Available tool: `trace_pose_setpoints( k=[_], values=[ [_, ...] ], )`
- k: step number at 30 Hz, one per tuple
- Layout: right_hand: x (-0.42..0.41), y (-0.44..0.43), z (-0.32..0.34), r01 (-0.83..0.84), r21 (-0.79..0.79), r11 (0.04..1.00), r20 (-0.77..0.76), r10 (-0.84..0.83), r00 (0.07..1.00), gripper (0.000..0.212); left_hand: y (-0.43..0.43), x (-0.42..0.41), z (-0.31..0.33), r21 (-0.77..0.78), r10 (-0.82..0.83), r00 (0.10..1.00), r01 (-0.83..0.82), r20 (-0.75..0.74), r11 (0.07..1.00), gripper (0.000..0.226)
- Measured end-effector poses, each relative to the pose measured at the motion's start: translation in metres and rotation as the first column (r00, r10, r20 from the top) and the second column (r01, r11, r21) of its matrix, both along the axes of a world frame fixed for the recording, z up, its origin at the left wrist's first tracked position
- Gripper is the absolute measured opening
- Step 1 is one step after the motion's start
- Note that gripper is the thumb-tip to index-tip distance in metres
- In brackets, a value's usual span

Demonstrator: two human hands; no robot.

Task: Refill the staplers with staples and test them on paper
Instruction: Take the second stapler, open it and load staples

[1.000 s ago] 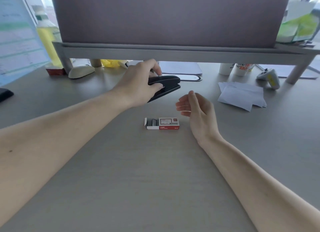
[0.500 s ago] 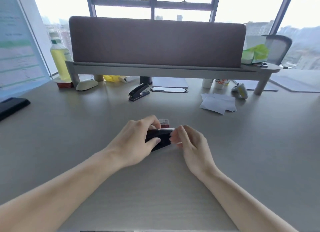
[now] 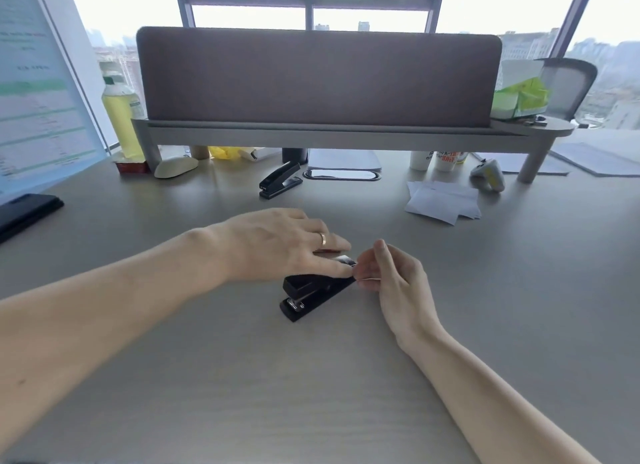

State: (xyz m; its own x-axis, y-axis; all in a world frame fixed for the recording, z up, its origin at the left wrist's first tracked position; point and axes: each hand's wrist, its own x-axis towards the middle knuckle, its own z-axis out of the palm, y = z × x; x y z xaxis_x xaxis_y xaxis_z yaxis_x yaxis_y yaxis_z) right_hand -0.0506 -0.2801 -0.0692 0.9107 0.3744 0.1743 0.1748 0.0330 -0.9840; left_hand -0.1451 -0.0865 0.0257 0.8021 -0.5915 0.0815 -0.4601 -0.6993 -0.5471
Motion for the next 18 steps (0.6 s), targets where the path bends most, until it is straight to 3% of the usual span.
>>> trace_pose_setpoints(
  k=[7, 10, 13, 18],
  values=[
    [0.001, 0.001, 0.0, 0.016, 0.029, 0.999, -0.004, -0.016, 1.0, 0.047, 0.003, 0.009, -0.016, -0.001, -0.099, 0.995, 0.099, 0.0, 0.995, 0.029],
    [0.001, 0.001, -0.001, 0.011, 0.034, 0.999, -0.005, -0.01, 1.0, 0.046, 0.007, 0.002, -0.004, -0.212, 0.047, 0.999, -0.05, -0.02, 0.976, 0.027],
    [0.001, 0.0, 0.0, -0.012, 0.029, 1.0, 0.015, 0.012, 1.0, 0.051, 0.004, -0.009, 0.011, -0.502, 0.267, 0.939, -0.342, -0.216, 0.794, 0.021],
    [-0.003, -0.005, 0.003, -0.123, -0.02, 0.992, 0.094, 0.124, 0.988, 0.056, -0.007, -0.017, 0.0, -0.656, 0.322, 0.858, -0.514, -0.4, 0.553, 0.017]
  ],
)
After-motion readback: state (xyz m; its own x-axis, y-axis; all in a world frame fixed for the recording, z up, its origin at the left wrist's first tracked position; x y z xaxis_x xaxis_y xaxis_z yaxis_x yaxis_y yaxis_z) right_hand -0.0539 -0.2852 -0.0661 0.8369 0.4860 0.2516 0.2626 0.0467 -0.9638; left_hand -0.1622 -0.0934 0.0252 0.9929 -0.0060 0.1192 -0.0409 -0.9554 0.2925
